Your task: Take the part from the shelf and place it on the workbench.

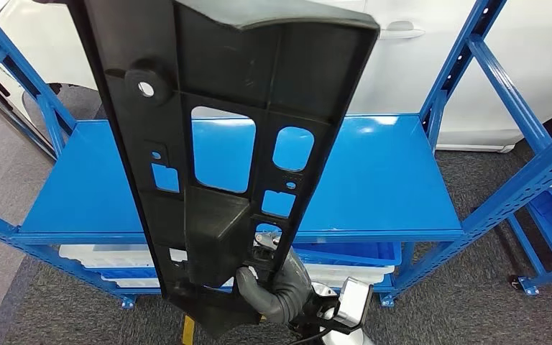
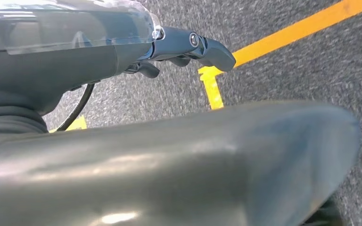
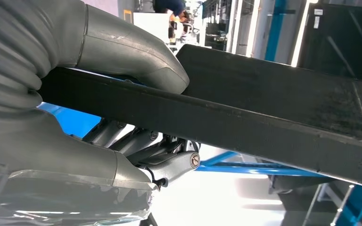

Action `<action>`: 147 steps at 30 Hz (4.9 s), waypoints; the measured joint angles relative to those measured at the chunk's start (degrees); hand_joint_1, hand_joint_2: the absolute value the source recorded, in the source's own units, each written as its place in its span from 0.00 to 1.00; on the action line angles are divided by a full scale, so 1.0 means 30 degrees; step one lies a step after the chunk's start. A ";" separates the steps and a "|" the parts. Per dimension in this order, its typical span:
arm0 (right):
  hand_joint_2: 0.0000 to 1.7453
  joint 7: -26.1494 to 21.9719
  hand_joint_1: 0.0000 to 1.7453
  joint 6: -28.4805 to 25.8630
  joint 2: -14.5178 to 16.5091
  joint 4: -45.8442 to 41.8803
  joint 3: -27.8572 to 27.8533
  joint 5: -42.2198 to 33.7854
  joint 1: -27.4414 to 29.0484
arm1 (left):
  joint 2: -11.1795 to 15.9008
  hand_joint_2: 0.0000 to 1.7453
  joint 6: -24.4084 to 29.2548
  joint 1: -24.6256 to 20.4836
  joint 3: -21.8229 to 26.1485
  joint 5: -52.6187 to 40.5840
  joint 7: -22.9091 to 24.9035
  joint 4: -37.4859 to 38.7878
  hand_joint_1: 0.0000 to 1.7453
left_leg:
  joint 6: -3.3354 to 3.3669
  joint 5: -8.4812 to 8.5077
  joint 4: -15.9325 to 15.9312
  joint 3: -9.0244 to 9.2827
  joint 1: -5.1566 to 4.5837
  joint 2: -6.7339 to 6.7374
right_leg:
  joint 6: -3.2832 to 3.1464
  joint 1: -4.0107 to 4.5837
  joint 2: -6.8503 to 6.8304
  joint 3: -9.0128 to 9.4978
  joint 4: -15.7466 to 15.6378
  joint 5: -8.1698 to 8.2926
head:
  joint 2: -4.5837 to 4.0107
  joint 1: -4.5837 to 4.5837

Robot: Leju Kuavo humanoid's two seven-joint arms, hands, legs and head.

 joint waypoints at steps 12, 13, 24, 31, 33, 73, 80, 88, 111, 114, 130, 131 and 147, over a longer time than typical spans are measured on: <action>1.00 -0.0011 1.00 0.0047 -0.0093 0.0284 0.0169 0.0113 0.0670 | 0.0109 0.00 -0.0182 0.0162 0.0078 -0.0033 0.0089 -0.0005 0.00 | 0.0919 0.2314 -0.4746 0.2421 -0.0012 0.0005 | 0.0779 0.0091 0.0057 -0.0267 0.0854 -0.0653 | 0.0000 0.0002; 1.00 -0.0014 1.00 0.0058 -0.0095 0.0315 0.0169 0.0118 0.0709 | 0.0109 0.00 -0.0202 0.0136 0.0078 -0.0062 0.0118 -0.0007 0.00 | 0.1017 0.2350 -0.4786 0.2420 0.0008 0.0020 | 0.0835 0.0078 0.0052 -0.0709 0.1839 -0.1241 | 0.0000 0.0002; 1.00 0.0046 1.00 0.0168 -0.0093 0.0918 0.0188 0.0206 0.1058 | 0.0089 0.00 -0.0317 0.0002 0.0078 -0.0095 0.0281 -0.0005 0.00 | 0.0681 0.2255 -0.4646 0.2365 -0.0196 -0.0022 | 0.0428 0.0241 0.0083 0.0106 0.0124 -0.0190 | 0.0000 0.0000; 1.00 0.0038 1.00 0.0182 -0.0040 0.1053 0.0264 0.0213 0.1070 | 0.0097 0.00 -0.0322 0.0016 0.0080 -0.0088 0.0313 -0.0002 0.00 | 0.0061 -0.0319 0.0366 0.0153 -0.0019 0.0008 | -0.0058 0.0121 -0.0021 0.0244 -0.0148 -0.0063 | 0.0000 0.0000; 1.00 0.0038 1.00 0.0244 -0.0038 0.1175 0.0286 0.0213 0.1077 | 0.0097 0.00 -0.0361 0.0033 0.0089 -0.0058 0.0304 -0.0002 0.00 | 0.0033 0.0110 0.0448 0.0087 -0.0015 0.0009 | -0.0062 0.0138 -0.0007 0.0267 -0.0123 -0.0087 | 0.0000 0.0000; 1.00 -0.0047 1.00 0.0514 -0.0033 0.1209 -0.0297 0.1069 0.2224 | -0.0046 0.25 -0.1031 0.0069 0.0071 -0.0341 0.0170 -0.0002 0.00 | 0.0940 0.2219 -0.4818 0.2598 -0.0066 0.0048 | 0.0357 0.0491 0.0033 -0.0101 0.0556 -0.0482 | 0.0000 0.0002; 1.00 -0.0034 1.00 0.0577 -0.0108 0.1162 -0.0481 0.1149 0.2505 | -0.0095 0.50 -0.1173 0.0034 0.0055 -0.0302 -0.1011 0.0000 0.00 | 0.0989 0.2237 -0.4770 0.2561 0.0017 0.0076 | 0.0867 -0.0039 0.0013 -0.1792 0.4275 -0.1709 | 0.0000 0.0000; 1.00 -0.0038 1.00 0.0690 -0.0089 0.1126 -0.0581 0.1197 0.2601 | -0.0104 0.00 -0.1064 -0.0036 0.0046 -0.0279 -0.1218 0.0000 0.00 | 0.0122 0.1824 -0.4308 0.2432 0.0076 0.0025 | 0.0118 0.0047 0.0120 0.0006 0.0313 -0.0227 | 0.0000 0.0000; 1.00 -0.0215 1.00 0.0780 -0.0137 0.1098 -0.0787 0.1113 0.2708 | -0.0139 0.00 -0.0889 -0.0240 0.0057 0.0020 -0.0929 0.0000 0.00 | 0.1066 0.2251 -0.4875 0.2671 -0.0056 0.0108 | 0.0904 -0.0043 0.0050 -0.1791 0.4254 -0.1661 | 0.0000 0.0007; 1.00 -0.0293 1.00 0.0803 -0.0137 0.1128 -0.0791 0.1078 0.2577 | -0.0179 0.00 -0.0920 -0.0261 0.0057 0.0055 -0.0876 0.0000 0.00 | 0.0793 0.2080 -0.4615 0.2595 -0.0097 0.0062 | 0.0787 -0.0098 0.0025 -0.0159 0.0765 -0.0281 | 0.0000 0.0007; 1.00 -0.0326 1.00 0.1075 -0.0137 0.1330 -0.0791 0.0825 0.2395 | -0.0180 0.00 -0.1268 -0.0347 0.0162 0.0290 -0.0493 0.0000 0.00 | 0.0466 0.1680 -0.4220 0.2821 -0.0125 0.0037 | 0.0057 0.0193 0.0016 -0.0230 0.0404 0.0084 | 0.0000 0.0000; 1.00 -0.0329 1.00 0.1078 -0.0137 0.1330 -0.0789 0.0814 0.2392 | -0.0178 0.00 -0.1280 -0.0348 0.0184 0.0302 -0.0484 0.0000 0.00 | 0.0545 0.1695 -0.4426 0.2860 -0.0175 0.0023 | 0.0166 0.0207 0.0016 -0.0276 0.0398 0.0148 | 0.0000 0.0000; 1.00 -0.0375 1.00 0.1131 -0.0259 0.1423 -0.0767 0.0650 0.2202 | -0.0230 0.00 -0.1452 -0.0316 0.0283 0.0501 -0.0473 0.0000 0.00 | 0.0689 0.3819 -0.4429 0.0774 -0.0134 0.0145 | 0.0495 0.0243 0.0064 0.1896 0.0017 -0.1566 | 0.0000 0.0007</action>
